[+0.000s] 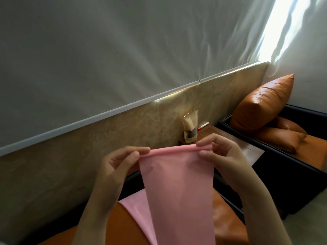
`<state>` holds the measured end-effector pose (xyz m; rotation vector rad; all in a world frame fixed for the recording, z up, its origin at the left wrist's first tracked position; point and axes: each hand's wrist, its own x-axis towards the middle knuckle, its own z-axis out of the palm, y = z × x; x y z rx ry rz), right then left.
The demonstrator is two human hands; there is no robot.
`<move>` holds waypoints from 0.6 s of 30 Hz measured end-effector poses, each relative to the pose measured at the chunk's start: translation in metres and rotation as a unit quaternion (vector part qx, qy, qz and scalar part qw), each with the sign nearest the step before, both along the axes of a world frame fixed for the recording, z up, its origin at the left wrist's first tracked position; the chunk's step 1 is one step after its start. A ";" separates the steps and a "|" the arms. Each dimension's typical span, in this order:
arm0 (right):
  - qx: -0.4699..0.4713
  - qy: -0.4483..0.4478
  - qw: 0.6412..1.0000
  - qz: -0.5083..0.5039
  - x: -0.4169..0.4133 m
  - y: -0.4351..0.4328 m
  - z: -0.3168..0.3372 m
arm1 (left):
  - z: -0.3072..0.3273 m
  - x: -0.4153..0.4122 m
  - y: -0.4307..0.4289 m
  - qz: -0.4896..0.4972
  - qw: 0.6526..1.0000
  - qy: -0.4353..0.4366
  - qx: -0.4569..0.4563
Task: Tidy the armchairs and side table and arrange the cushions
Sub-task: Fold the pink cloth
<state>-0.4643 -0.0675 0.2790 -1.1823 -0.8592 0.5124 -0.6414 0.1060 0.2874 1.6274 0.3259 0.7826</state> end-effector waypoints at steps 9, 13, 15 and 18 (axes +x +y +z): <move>-0.025 -0.049 0.997 -0.046 0.003 0.003 -0.004 | 0.000 0.008 -0.006 0.035 0.998 0.032 0.045; -0.031 -0.057 0.997 -0.040 0.004 0.003 -0.004 | 0.000 0.006 -0.006 0.047 0.996 0.046 0.056; -0.044 -0.072 0.996 -0.043 0.004 0.003 -0.004 | 0.000 0.006 -0.005 0.051 0.995 0.045 0.071; -0.043 -0.070 0.996 -0.044 0.003 0.004 -0.004 | 0.000 0.007 -0.005 0.052 0.995 0.042 0.078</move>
